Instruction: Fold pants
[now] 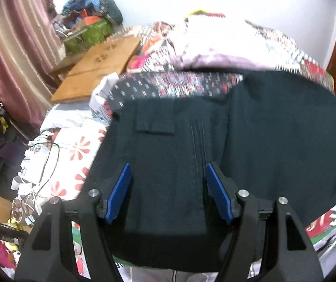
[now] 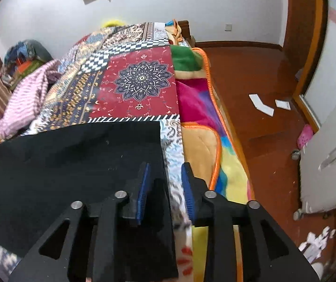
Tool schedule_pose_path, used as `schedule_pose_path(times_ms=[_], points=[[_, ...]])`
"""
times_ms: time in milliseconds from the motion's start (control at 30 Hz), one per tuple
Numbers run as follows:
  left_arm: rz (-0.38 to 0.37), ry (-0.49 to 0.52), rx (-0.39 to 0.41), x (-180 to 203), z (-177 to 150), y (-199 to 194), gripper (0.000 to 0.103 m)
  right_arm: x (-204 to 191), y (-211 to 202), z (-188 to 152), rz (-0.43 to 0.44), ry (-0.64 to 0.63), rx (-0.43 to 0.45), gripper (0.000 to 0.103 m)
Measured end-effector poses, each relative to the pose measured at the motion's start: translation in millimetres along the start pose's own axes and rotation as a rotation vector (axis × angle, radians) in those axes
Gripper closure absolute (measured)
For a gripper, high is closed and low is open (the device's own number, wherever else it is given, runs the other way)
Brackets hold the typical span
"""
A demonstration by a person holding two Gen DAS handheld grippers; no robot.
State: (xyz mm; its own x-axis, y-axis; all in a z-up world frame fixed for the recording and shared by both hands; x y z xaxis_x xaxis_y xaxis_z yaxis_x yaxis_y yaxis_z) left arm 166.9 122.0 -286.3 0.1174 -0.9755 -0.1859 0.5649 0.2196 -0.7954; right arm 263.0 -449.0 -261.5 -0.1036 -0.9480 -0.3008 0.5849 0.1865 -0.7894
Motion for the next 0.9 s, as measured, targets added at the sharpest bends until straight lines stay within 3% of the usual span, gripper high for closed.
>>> schedule_pose_path(times_ms=[100,233,367,500,700,833,900], points=[[0.029,-0.031,0.050,-9,11,-15,0.037,2,-23,-14,0.025,0.019,0.033,0.057],[0.059,-0.075,0.101,-18,24,-30,0.037,7,-40,-40,0.087,0.098,0.015,0.056],[0.066,-0.057,0.139,-12,39,-39,0.036,10,-35,-61,0.137,0.187,0.001,0.056],[0.006,-0.027,0.179,8,58,-46,0.034,14,-19,-62,0.085,0.210,-0.007,0.056],[-0.104,0.033,0.217,56,92,-55,0.031,8,-10,-52,0.107,0.173,0.009,0.056],[-0.195,0.130,0.225,112,117,-60,0.029,-5,-9,-51,0.113,0.105,0.021,0.079],[-0.265,0.174,0.221,143,124,-62,0.022,-6,-10,-53,0.121,0.098,0.033,0.082]])
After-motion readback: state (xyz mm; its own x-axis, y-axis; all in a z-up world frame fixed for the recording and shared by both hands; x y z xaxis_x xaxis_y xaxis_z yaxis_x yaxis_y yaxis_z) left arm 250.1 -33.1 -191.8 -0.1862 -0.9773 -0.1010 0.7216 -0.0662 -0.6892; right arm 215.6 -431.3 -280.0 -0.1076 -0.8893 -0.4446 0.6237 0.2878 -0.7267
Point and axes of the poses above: each gripper's, at about its wrist camera, not at the fingertips, and y roughly the way its jaws point, x to its right, z to its top, the point moved 4 cm from there along y, roughly the way its jaws point, and after that the axes turned 8 degrees about y, right-handed, at the moved point
